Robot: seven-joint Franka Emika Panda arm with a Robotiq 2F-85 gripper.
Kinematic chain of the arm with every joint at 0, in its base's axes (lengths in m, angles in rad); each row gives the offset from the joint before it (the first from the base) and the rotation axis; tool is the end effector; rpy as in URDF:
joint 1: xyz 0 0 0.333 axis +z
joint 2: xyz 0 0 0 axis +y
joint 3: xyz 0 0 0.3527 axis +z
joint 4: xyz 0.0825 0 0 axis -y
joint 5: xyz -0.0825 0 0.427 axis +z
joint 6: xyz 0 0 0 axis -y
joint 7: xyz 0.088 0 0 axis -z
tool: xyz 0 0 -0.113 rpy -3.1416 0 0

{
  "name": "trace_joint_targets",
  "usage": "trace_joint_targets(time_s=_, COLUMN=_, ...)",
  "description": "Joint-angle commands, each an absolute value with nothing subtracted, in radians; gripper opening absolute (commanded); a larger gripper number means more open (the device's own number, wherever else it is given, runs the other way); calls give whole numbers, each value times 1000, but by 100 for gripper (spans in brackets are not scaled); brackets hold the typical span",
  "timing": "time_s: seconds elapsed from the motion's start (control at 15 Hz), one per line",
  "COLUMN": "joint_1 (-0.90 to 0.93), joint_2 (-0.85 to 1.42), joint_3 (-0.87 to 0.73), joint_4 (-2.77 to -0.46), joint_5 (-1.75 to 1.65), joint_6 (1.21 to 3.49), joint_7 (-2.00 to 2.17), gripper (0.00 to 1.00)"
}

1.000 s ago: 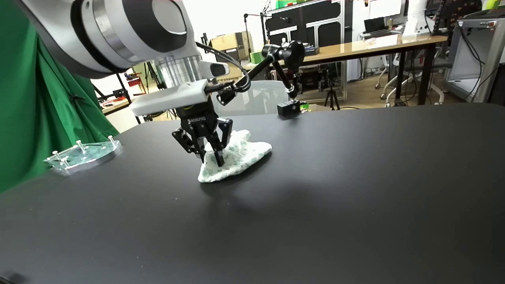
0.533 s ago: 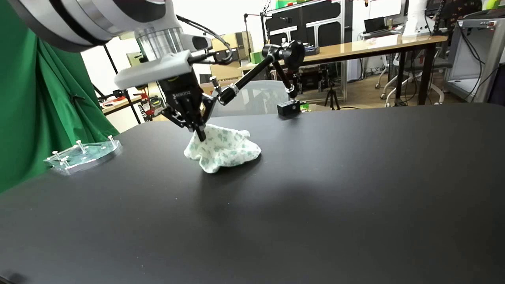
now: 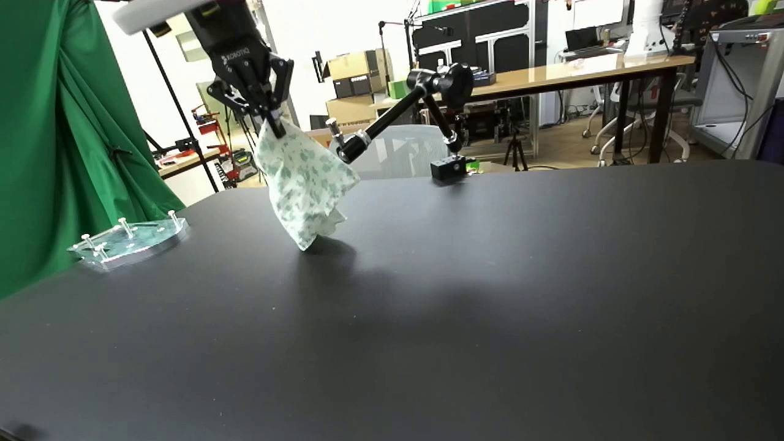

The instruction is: Hang the cloth on the stand

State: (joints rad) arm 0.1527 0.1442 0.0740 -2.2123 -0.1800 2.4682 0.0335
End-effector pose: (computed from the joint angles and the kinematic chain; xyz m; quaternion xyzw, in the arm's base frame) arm 0.5776 0.1325 0.3242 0.9837 0.1620 0.0627 0.0469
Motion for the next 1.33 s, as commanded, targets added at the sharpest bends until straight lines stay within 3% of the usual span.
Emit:
trace_joint_targets(time_s=0.0, joint_1=155, joint_2=148, joint_3=65, joint_4=-2110, joint_5=-230, joint_6=2383, joint_7=166, gripper=0)
trace_joint_targets(time_s=0.6, joint_1=144, joint_2=128, joint_3=33, joint_4=-1964, joint_5=-340, joint_6=2281, joint_7=336, gripper=0)
trace_joint_targets(time_s=1.27, joint_1=96, joint_2=71, joint_3=9, joint_4=-2030, joint_5=-330, joint_6=2214, joint_7=422, gripper=0)
